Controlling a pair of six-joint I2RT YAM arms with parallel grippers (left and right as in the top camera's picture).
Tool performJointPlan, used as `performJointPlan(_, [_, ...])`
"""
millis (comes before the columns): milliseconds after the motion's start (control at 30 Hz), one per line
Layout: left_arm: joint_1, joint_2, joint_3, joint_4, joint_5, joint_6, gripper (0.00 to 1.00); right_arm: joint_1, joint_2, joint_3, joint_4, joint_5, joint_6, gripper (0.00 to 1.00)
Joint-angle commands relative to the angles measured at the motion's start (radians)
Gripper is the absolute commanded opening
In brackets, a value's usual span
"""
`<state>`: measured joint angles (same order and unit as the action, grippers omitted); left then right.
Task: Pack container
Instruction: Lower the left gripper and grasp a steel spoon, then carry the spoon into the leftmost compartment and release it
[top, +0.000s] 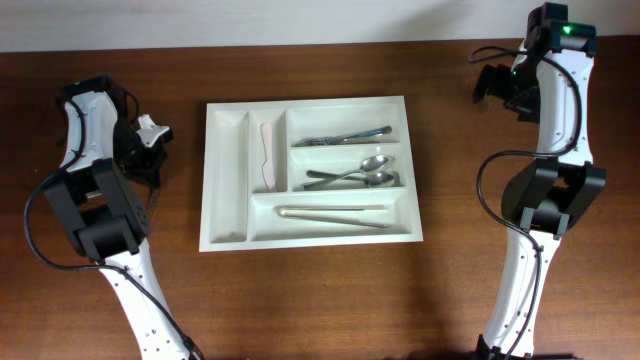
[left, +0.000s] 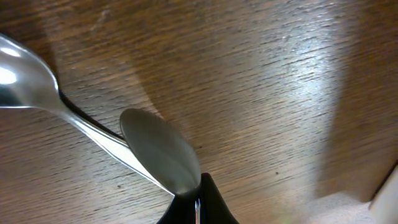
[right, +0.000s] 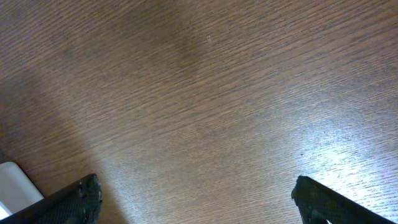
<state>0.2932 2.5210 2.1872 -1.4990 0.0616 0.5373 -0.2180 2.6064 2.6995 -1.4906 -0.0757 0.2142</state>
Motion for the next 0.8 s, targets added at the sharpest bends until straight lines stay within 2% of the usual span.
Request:
performJointPlan(0, [-0.007,-0.031,0.026,-0.015,0.033,-0.029,0.02,0.002,0.003,0.018,0.000,0.002,0.012,0.99])
performJointPlan(100, [-0.015,-0.040,0.079,-0.039,0.051,-0.037,0.02,0.002,0.003,0.018,0.000,0.002,0.012,0.99])
performJointPlan(333, [-0.060,-0.081,0.263,-0.051,0.077,-0.174,0.02,0.002,0.003,0.018,0.000,0.002,0.012,0.99])
performJointPlan(533, [-0.166,-0.093,0.383,-0.061,0.085,-0.378,0.02,0.002,0.003,0.018,0.000,0.002,0.012,0.99])
performJointPlan(767, [-0.320,-0.090,0.365,-0.008,0.032,-0.578,0.02,0.002,0.003,0.018,0.000,0.002,0.012,0.99])
